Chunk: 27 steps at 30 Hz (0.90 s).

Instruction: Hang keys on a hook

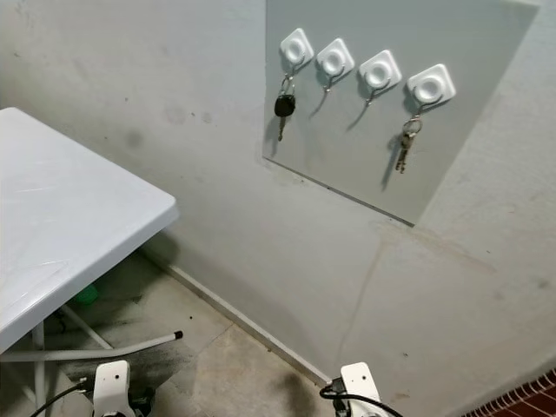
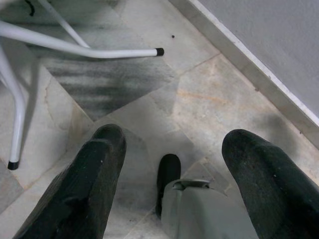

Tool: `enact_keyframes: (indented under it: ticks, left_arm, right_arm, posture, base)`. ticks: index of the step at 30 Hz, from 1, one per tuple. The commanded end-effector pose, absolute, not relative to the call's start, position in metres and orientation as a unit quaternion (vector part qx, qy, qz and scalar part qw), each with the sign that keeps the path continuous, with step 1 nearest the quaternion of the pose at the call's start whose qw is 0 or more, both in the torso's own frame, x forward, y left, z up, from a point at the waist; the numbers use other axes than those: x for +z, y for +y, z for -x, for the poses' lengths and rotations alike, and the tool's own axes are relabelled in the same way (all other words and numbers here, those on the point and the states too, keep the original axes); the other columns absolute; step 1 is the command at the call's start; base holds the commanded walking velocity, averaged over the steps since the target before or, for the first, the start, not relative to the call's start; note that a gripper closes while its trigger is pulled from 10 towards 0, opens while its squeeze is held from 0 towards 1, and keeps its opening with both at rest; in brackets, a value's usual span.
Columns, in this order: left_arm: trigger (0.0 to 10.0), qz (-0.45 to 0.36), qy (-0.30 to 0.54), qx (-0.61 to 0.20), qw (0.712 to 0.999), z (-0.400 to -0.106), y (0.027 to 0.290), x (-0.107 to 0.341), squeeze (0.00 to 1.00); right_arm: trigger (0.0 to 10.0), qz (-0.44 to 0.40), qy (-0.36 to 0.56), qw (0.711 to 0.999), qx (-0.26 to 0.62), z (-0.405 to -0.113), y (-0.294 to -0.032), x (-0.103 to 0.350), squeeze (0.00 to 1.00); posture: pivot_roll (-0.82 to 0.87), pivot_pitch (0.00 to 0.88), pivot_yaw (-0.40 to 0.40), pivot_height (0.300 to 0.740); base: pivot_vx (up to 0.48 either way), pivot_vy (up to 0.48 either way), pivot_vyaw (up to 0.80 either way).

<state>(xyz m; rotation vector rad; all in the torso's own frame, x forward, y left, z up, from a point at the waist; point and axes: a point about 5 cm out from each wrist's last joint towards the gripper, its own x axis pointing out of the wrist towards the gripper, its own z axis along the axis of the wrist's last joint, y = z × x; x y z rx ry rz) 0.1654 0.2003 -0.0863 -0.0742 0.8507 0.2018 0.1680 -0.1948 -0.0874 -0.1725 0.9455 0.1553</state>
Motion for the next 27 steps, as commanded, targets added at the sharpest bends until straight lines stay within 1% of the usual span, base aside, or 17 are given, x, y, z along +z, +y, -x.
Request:
enact_keyframes:
  ticks: [1,27]
  left_arm:
    - [10.0,0.032,0.414,0.097,0.904,-0.1629,0.2024,-0.087,0.0]
    - [10.0,0.033,0.42,0.102,0.901,-0.1593,0.2044,-0.0883,0.0]
  right_arm:
    - [10.0,0.081,0.458,0.883,0.063,-0.1668,-0.1961,-0.088,0.0]
    - [10.0,0.078,0.457,0.884,0.067,-0.1677,-0.1909,-0.0884,0.0]
  posture:
    - [-0.08,0.0,-0.024,0.74]
    - [-0.07,0.0,-0.024,0.74]
  base:
    - [0.0,0.0,0.8]
    - [0.0,0.0,0.8]
